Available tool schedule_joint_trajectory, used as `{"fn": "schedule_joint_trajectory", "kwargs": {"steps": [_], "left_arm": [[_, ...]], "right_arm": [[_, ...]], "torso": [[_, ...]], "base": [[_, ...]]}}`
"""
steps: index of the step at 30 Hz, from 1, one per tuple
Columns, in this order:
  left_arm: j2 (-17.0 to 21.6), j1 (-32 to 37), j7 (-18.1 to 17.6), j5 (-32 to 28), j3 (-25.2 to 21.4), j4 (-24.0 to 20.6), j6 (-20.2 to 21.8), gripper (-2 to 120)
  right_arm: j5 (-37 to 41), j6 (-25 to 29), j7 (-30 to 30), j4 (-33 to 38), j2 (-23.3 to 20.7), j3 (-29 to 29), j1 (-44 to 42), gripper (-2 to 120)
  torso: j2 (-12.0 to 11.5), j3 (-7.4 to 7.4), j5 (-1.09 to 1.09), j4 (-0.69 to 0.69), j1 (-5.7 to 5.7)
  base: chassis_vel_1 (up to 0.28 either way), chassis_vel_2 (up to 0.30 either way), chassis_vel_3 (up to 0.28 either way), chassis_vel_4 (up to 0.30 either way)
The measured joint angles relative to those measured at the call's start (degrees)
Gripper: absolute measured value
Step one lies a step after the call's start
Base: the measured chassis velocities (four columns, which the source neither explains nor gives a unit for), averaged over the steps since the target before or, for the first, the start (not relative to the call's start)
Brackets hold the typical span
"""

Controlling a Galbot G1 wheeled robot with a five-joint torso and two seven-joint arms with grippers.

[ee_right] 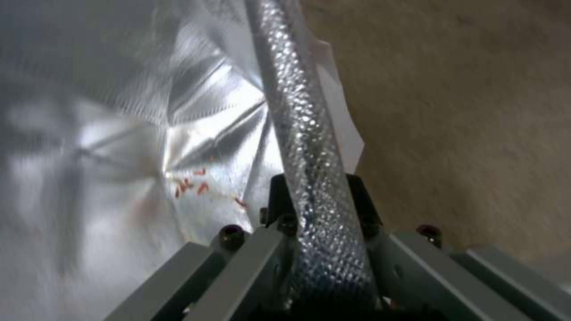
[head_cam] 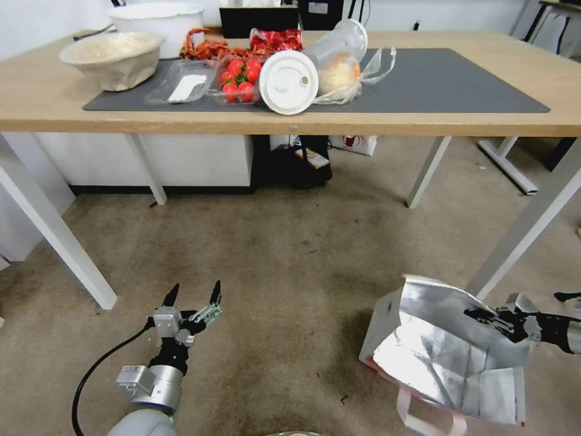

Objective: Pick up the food delivery bag from the floor and place it on the table.

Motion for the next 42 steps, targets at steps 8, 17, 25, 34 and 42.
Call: {"fn": "schedule_joint_trajectory", "kwargs": {"steps": [8, 17, 25, 34, 42], "left_arm": [[0.5, 0.1, -0.1, -1.0, -0.7, -0.7, 1.3, 100], [0.6, 0.0, -0.4, -1.4, -0.8, -1.2, 2.7, 100], [0.5, -0.4, -0.8, -1.6, -1.2, -1.2, 2.8, 100], [0.4, -0.4, -1.0, -1.7, -1.3, -1.2, 2.8, 100], [0.2, -0.5, -1.9, -1.2, -1.8, -1.2, 2.5, 100]], "right_arm": [[1.4, -2.4, -10.7, 4.3, -3.9, 0.7, 0.9, 0], [2.6, -7.4, -23.8, 7.4, -9.1, 2.5, 2.4, 0], [3.8, -9.5, -28.1, 8.9, -10.5, 2.7, 2.8, 0], [5.0, -9.9, -27.8, 8.9, -10.0, 2.6, 2.9, 0], [8.1, -11.1, -26.8, 9.6, -10.1, 2.7, 2.5, 0]], "torso": [[0.0, 0.00, 0.00, 0.00, 0.00], [0.0, 0.00, -0.01, 0.00, 0.00], [0.0, 0.01, -0.01, 0.00, 0.00], [0.0, 0.00, 0.00, 0.00, 0.00], [0.0, 0.00, -0.01, 0.00, 0.00]], "base": [[0.000, 0.000, 0.000, 0.000], [0.000, 0.000, 0.000, 0.000], [0.000, 0.000, 0.000, 0.000], [0.000, 0.000, 0.000, 0.000], [0.000, 0.000, 0.000, 0.000]]}}
